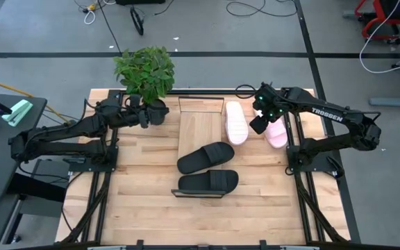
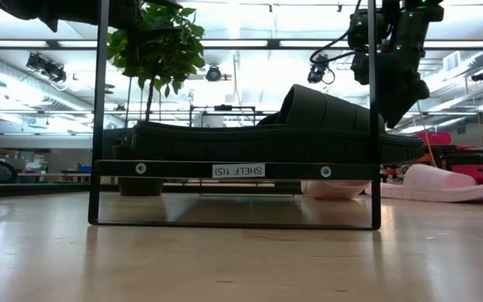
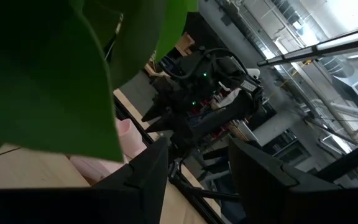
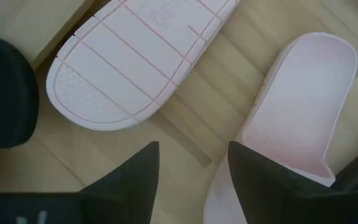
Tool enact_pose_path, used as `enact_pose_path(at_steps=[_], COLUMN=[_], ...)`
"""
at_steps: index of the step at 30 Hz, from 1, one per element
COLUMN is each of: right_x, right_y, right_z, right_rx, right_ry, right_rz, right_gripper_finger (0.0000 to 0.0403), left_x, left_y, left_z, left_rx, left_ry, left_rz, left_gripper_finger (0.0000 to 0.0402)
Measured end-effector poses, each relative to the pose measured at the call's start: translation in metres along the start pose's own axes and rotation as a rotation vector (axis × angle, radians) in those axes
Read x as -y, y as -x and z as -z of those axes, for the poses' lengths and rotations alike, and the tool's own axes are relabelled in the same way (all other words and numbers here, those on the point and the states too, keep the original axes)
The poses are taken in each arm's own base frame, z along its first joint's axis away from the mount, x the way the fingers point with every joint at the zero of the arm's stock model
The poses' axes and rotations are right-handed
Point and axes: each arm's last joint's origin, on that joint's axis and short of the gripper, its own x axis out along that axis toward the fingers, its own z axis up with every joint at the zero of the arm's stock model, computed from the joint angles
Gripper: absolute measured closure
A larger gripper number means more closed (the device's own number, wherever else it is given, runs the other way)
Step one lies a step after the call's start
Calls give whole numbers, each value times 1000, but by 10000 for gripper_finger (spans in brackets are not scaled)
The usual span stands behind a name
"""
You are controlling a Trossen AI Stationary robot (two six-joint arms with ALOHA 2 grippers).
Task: Pick and place slides into the shelf
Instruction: Put the right pink slipper on the shelf
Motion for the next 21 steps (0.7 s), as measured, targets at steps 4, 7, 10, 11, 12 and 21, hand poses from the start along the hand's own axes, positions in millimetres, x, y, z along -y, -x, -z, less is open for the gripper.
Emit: enact_pose_path(at_steps=[4, 7, 10, 11, 12, 21], right_x=[2, 5, 10, 11, 13, 24], right_y=[0, -1, -6, -8, -11, -33], right_z=[0, -1, -2, -1, -1, -6], right_rx=[19, 21, -11, -34, -64, -227], right_ry=[-44, -143, -219, -235, -251, -247], right_rz=[74, 110, 156, 175, 189, 231], right_gripper_finger=[206, 206, 206, 206, 206, 206], left_x=[0, 0, 0, 0, 0, 0], left_y=[0, 0, 0, 0, 0, 0], left_z=[0, 0, 0, 0, 0, 0], left_rx=[0, 0, 0, 0, 0, 0], left_ry=[0, 0, 0, 0, 0, -1], left_rz=[0, 0, 0, 0, 0, 0], left_gripper_finger=[225, 229, 229, 228, 227, 229])
